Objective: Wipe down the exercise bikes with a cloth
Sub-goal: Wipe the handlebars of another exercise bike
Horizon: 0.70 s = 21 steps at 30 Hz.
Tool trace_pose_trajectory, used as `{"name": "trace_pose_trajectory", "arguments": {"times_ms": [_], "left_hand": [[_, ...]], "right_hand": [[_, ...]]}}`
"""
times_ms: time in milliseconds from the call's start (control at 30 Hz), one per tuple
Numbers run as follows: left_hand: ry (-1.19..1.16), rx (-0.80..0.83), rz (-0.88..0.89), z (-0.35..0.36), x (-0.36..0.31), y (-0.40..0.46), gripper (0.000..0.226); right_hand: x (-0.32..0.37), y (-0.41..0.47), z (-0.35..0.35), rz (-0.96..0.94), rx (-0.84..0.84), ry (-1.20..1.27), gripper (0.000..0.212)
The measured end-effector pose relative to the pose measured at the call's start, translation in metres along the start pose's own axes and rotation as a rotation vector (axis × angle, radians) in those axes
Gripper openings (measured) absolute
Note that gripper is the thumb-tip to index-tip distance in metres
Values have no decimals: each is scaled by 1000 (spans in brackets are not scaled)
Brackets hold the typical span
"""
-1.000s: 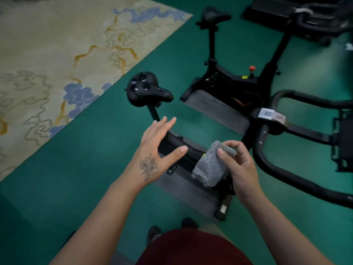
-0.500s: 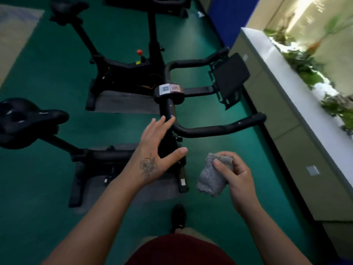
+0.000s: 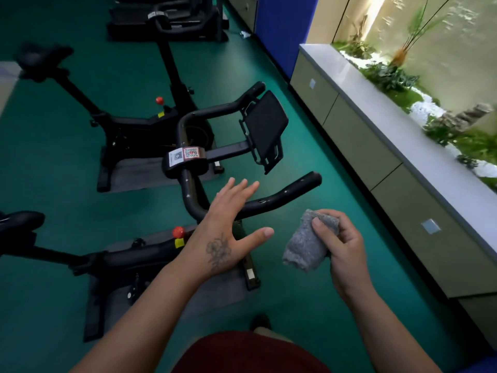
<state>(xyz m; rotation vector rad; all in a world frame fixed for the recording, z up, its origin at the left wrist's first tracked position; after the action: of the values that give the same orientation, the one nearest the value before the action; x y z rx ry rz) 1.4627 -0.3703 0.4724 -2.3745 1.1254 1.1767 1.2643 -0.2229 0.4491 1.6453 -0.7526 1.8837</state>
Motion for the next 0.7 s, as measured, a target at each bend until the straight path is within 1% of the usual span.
{"name": "trace_pose_trajectory", "arguments": {"times_ms": [233, 400, 500, 700], "left_hand": [[16, -37, -61, 14, -6, 34, 88], [23, -76, -71, 22, -16, 49, 84], [20, -51, -82, 28, -17, 53, 84], [1, 31, -46, 19, -4, 54, 82]], "right_hand": [[-3, 54, -8, 77, 14, 79, 38], [0, 81, -13, 60, 40, 109, 41], [0, 89, -10, 45, 56, 105, 40], [-3, 80, 4, 42, -14, 133, 40]]}}
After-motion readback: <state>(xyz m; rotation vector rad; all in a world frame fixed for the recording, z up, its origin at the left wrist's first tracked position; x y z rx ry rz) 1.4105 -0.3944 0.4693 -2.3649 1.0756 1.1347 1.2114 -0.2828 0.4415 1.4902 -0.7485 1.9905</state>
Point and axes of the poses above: each hand's wrist, its own y-axis towards the middle knuckle, its own z-axis out of the palm, x = y × z, the point moved 7 cm from there along y, towards the middle knuckle, and after that the axes turned 5 degrees about y, right-handed, at the moved point
